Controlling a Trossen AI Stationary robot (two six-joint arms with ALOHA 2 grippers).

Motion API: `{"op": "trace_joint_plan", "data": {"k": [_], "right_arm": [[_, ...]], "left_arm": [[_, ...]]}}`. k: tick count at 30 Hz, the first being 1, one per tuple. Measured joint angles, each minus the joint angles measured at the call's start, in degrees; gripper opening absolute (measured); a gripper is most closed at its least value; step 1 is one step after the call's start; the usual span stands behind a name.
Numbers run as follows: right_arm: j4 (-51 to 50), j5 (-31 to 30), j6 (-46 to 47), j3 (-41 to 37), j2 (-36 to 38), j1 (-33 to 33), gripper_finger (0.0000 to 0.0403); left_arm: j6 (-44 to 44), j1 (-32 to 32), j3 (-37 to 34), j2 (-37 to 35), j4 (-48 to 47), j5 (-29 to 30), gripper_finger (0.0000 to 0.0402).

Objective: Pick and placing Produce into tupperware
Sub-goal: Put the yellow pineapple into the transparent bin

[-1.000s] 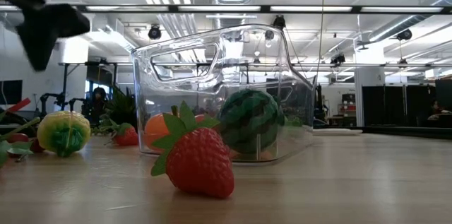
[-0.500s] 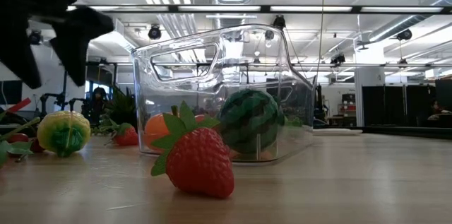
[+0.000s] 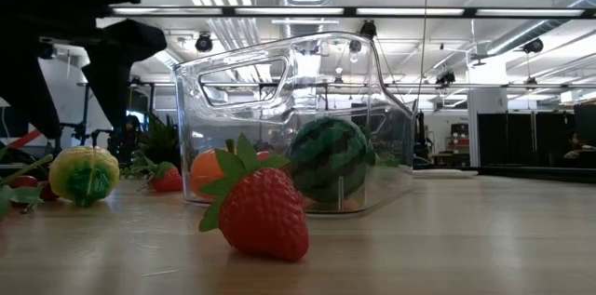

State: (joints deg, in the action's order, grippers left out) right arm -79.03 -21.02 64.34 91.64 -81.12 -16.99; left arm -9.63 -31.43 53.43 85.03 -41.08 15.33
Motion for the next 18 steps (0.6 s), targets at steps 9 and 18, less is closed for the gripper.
{"op": "trace_joint_plan", "data": {"k": [9,18], "right_arm": [[0.12,0.02,0.02,-0.02,0.00,-0.02,0.0352],[0.08,0.01,-0.28,-0.04,0.00,-0.01,0.0352]], "left_arm": [[0.15,2.55,-0.42,3.78,0.18,-4.06,0.0242],[0.10,3.27,-0.23,5.36,0.35,-3.84,0.0242]]}}
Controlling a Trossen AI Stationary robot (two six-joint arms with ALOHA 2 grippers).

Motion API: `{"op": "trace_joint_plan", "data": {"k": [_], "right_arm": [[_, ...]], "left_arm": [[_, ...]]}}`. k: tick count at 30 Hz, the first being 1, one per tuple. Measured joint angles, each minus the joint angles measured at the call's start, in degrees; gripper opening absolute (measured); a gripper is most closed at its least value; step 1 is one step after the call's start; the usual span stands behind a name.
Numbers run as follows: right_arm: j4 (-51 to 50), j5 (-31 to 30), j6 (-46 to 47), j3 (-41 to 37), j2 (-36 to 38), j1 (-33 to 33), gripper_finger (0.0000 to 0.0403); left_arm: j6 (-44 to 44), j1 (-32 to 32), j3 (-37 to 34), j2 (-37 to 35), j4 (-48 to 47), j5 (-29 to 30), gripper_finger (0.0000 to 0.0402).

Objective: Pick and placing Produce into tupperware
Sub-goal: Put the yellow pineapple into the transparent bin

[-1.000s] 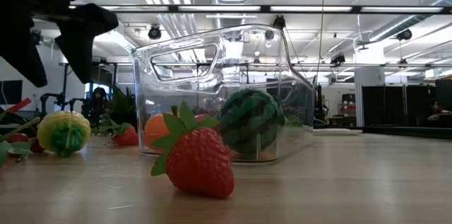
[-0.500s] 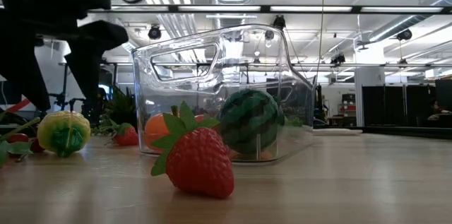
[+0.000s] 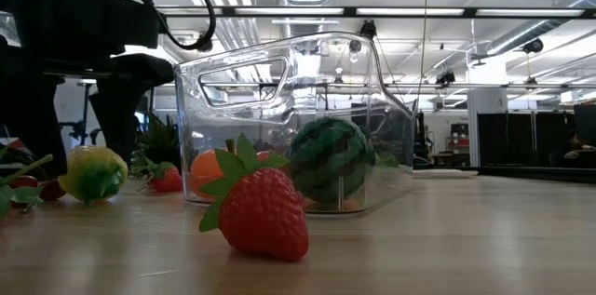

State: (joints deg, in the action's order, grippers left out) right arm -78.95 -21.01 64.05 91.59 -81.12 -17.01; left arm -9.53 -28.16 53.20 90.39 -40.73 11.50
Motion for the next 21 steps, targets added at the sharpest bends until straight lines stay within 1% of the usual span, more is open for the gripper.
{"op": "trace_joint_plan", "data": {"k": [6,15,21], "right_arm": [[-0.01,-0.01,-0.04,0.00,0.00,-0.01,0.0352],[0.01,0.01,-0.22,0.00,0.00,-0.01,0.0352],[0.01,0.01,-0.17,0.00,0.00,0.01,0.0352]], "left_arm": [[0.00,0.43,-0.03,0.23,0.02,0.15,0.0242],[1.45,0.56,-0.21,0.61,-0.22,5.56,0.0242],[1.34,1.26,-0.20,1.39,-0.09,5.76,0.0242]]}}
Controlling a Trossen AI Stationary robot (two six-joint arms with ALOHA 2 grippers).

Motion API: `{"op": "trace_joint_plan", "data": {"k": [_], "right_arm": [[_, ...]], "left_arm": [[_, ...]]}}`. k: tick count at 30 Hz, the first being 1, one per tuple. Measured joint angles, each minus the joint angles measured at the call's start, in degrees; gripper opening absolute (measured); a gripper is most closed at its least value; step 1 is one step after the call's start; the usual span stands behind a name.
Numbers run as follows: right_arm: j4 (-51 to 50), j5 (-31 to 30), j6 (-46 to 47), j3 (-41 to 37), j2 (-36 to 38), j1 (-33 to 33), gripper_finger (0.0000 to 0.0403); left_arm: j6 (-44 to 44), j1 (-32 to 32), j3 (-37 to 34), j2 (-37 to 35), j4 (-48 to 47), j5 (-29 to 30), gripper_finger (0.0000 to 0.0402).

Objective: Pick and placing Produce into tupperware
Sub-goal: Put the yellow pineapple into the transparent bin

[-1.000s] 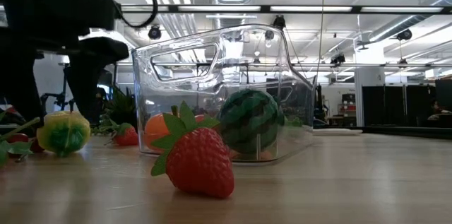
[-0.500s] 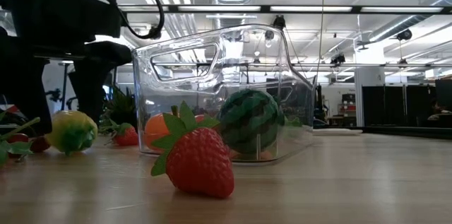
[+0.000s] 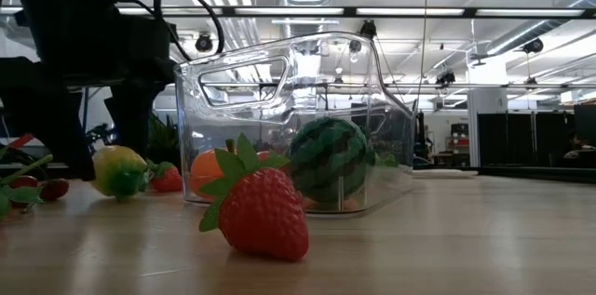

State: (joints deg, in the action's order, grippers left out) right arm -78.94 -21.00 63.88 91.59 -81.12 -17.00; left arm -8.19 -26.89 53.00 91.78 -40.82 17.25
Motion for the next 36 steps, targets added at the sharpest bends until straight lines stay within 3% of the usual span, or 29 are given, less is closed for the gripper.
{"op": "trace_joint_plan", "data": {"k": [36], "right_arm": [[-0.02,-0.02,-0.71,0.00,0.02,-0.01,0.0352]], "left_arm": [[-0.62,0.66,1.15,0.75,2.67,-0.48,0.0240]]}}
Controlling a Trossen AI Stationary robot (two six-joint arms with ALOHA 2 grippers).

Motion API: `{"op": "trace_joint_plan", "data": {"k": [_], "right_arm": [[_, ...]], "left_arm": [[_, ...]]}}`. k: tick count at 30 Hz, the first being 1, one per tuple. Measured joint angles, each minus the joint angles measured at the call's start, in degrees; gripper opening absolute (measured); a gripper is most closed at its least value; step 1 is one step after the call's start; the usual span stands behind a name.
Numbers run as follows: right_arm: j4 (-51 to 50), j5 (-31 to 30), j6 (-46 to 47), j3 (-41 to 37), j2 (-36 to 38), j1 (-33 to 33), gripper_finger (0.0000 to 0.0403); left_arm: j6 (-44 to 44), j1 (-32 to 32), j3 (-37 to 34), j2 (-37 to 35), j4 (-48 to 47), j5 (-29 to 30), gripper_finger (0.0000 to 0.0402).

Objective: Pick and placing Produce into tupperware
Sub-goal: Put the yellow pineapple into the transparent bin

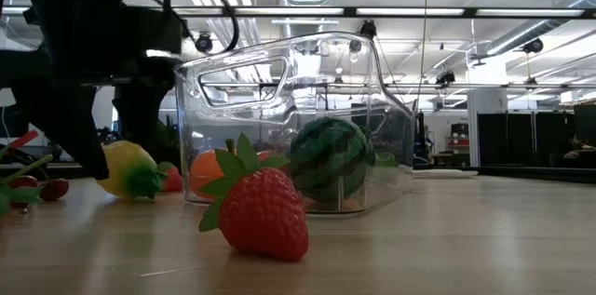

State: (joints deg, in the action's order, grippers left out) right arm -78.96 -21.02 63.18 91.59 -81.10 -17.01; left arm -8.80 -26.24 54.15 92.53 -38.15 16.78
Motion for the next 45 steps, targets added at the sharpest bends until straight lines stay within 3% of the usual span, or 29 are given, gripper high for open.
{"op": "trace_joint_plan", "data": {"k": [10,22,28,37,42,45], "right_arm": [[0.00,0.00,-0.22,0.00,0.00,-0.01,0.0352],[0.02,0.00,-0.22,0.00,0.00,0.01,0.0352],[0.01,0.00,-0.22,0.00,0.00,-0.01,0.0352],[0.01,0.00,-0.38,0.00,0.00,0.01,0.0352],[0.01,0.00,-0.07,0.00,0.00,-0.01,0.0352],[-0.09,-0.02,0.88,0.00,0.07,0.00,0.0352]], "left_arm": [[0.03,0.02,0.18,-0.87,-0.41,0.00,0.0174],[0.04,0.04,0.53,-1.28,-2.25,-1.28,0.0169],[0.07,0.04,2.46,-3.20,-5.54,1.79,0.0169],[0.24,0.02,11.23,-6.17,-14.38,8.34,0.0169],[2.27,0.30,17.56,-8.15,-14.32,14.42,0.0169],[3.72,1.23,21.61,-9.11,-8.68,15.02,0.0169]]}}
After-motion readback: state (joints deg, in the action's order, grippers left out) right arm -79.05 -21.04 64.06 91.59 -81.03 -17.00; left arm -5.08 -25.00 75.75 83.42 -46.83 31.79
